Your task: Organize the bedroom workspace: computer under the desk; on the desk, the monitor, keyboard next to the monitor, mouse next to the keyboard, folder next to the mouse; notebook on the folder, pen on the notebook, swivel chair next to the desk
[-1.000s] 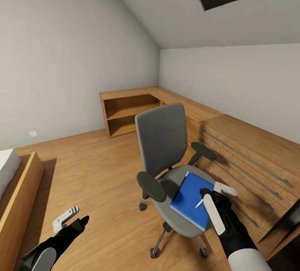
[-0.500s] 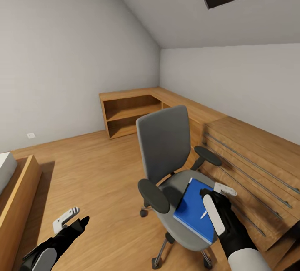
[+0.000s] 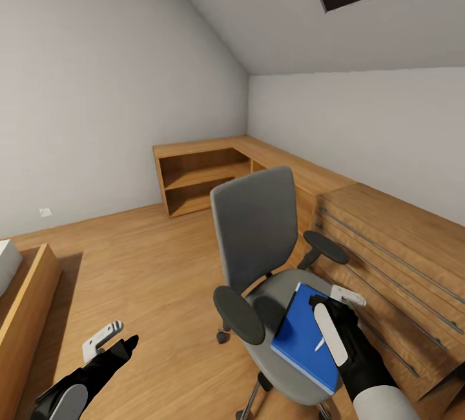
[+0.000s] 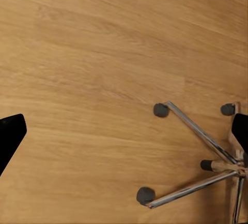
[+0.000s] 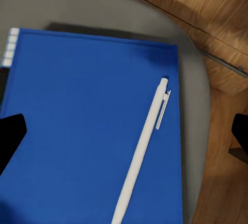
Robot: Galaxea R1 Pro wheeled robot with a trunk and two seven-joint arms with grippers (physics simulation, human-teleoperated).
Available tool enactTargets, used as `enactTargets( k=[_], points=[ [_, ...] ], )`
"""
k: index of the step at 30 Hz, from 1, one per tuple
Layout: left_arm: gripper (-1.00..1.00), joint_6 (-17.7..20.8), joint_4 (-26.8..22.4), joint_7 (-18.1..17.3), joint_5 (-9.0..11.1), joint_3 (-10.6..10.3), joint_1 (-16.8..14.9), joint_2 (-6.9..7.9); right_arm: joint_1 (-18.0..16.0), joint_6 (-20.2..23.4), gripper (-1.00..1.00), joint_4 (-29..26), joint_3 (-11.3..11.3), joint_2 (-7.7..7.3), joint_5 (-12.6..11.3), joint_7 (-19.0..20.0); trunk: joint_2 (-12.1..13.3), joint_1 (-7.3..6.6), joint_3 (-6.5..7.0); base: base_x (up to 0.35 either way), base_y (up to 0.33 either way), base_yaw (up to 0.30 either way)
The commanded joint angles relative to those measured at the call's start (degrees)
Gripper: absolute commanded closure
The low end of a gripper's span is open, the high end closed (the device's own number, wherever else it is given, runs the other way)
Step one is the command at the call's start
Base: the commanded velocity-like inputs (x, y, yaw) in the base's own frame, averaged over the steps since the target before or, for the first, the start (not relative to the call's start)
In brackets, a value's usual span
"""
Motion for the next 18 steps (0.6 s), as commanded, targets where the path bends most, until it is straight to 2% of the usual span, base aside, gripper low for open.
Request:
enactTargets(
  k=[1, 12, 18],
  points=[
    [-1.00, 0.2, -0.1, 0.4, 0.5, 0.0, 0.0, 0.02, 0.0, 0.2, -1.00, 0.2, 0.0, 0.01, -0.4, -0.3, 0.0, 0.00, -0.06, 0.048, 0.000, 0.000],
    [-1.00, 0.1, -0.3, 0.6, 0.4, 0.0, 0.0, -0.06, 0.0, 0.2, -1.00, 4.0, 0.0, -0.09, -0.5, -0.2, 0.0, 0.00, -0.06, 0.015, 0.000, 0.000],
    [-1.00, 0.1, -0.4, 0.7, 0.4, 0.1, 0.0, -0.07, 0.0, 0.2, -1.00, 4.7, 0.0, -0.10, -0.6, -0.2, -2.0, 1.10, -0.96, 0.001, 0.000, 0.000]
  ],
)
